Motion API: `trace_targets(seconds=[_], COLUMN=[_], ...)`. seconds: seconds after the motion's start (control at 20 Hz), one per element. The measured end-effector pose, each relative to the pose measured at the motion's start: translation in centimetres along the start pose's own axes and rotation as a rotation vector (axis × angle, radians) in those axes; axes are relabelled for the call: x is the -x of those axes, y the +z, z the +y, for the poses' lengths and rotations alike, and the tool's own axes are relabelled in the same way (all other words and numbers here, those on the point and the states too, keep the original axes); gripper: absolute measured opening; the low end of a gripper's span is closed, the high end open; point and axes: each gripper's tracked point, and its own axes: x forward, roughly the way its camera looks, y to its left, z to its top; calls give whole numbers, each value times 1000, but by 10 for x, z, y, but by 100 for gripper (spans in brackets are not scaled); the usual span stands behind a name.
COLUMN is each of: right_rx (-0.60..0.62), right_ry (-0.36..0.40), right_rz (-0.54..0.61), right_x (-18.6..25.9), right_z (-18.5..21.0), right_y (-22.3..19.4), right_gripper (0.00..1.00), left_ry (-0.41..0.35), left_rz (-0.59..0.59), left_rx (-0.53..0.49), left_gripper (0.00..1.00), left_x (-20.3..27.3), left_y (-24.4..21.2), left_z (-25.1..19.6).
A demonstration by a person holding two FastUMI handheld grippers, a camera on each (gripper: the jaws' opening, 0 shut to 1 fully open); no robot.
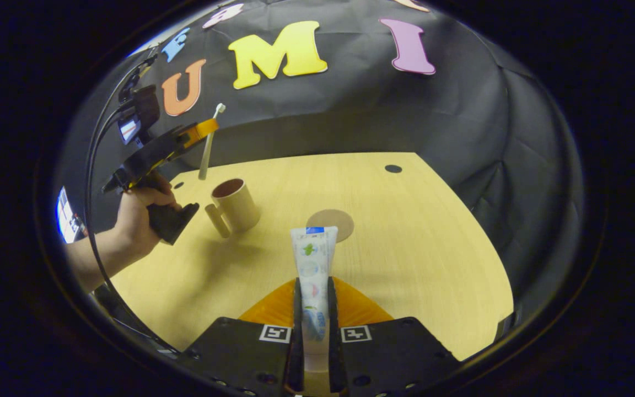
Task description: Put the toothbrush and toothpaste on the desktop into the cup, then pick up the cup and place it on the coaster on the desktop.
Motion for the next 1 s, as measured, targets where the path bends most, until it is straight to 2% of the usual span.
trace_targets(seconds=[0.1,0.65,0.7,1.0], right_rx=[-10,-4,-4,-1], right_ry=[-1,-8,-7,-8], right_rz=[17,5,5,5], right_x=[-5,-14,-14,-11], right_z=[-1,7,9,10], right_y=[-2,7,6,5], right_gripper=[18,18,21,18], left_ry=[0,-1,3,-5], left_rz=[9,44,46,58], left_rx=[-10,39,46,62], left_gripper=[3,3,5,7], left_x=[-4,-9,-9,-7], left_y=[-7,-24,-24,-32], left_z=[3,8,10,10])
